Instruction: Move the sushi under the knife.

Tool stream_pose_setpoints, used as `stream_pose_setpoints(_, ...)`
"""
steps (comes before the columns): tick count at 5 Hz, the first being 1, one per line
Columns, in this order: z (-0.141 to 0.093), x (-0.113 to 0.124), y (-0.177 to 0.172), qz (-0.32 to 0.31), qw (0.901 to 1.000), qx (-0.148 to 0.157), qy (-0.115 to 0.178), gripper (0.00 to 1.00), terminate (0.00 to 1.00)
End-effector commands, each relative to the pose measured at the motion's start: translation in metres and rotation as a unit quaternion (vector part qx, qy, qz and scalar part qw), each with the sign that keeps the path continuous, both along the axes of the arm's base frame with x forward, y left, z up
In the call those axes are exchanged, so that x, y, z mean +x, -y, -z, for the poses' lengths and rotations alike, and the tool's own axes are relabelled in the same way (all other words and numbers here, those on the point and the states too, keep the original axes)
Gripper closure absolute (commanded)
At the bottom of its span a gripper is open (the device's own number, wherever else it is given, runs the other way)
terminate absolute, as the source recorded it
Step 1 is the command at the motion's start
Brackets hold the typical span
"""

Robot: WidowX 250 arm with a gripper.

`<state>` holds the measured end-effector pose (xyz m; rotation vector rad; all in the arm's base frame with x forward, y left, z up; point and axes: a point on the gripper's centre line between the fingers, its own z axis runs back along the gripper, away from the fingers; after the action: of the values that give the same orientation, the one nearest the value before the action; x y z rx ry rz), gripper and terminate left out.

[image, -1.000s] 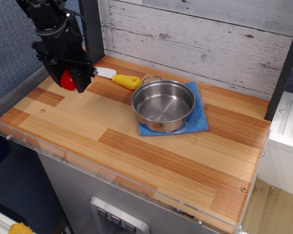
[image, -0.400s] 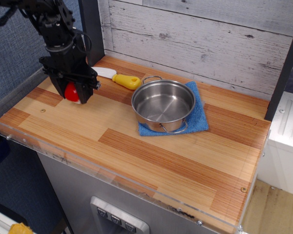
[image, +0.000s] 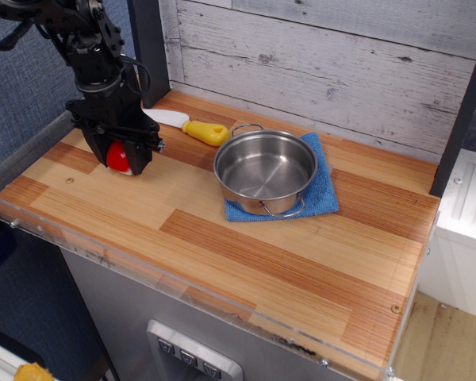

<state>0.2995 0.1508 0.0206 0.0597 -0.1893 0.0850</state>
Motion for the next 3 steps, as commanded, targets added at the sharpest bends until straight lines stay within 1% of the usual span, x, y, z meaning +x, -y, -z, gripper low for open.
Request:
stream_pose_setpoints(1,-0.0110,-0.0067,-0.0004,-0.020,0.9996,0.019,0.000,0.00,0.00)
stream_pose_setpoints(3,-0.0106,-0.0102,0.0008,-0.018,0.9997,0.017,-0.007,0.00,0.00)
